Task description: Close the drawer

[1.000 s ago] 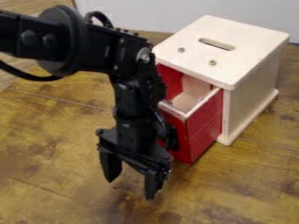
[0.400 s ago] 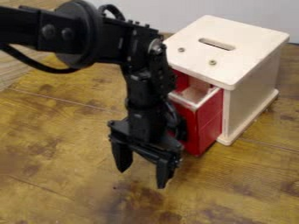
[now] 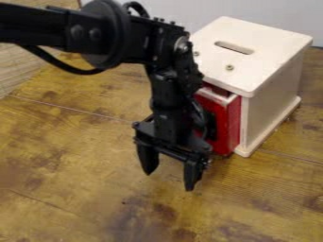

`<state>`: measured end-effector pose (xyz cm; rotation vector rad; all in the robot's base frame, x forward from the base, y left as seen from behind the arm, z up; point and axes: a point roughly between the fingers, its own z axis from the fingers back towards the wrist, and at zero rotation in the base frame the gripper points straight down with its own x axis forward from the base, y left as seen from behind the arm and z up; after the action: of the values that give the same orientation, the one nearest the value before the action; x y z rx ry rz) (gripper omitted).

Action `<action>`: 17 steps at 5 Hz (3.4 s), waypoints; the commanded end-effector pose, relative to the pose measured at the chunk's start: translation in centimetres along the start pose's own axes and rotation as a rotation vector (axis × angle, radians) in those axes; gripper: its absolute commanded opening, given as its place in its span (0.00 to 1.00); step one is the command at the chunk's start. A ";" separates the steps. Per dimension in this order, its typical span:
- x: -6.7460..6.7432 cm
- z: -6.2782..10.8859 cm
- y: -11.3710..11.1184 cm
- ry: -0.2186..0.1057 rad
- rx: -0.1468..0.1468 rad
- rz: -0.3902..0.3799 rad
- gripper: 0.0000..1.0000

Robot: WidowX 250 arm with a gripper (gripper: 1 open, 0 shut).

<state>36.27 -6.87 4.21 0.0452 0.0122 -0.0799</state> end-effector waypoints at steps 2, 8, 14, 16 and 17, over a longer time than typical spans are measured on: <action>2.7 2.9 1.8 -0.150 0.026 0.021 1.00; 1.2 3.1 1.8 -0.168 0.028 0.049 1.00; 1.4 3.1 0.1 -0.171 0.003 0.050 1.00; 1.6 3.1 -0.3 -0.176 -0.003 0.054 1.00; 1.7 3.0 -0.5 -0.183 -0.005 0.059 1.00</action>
<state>37.01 -6.72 4.45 0.0523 -0.0859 -0.0089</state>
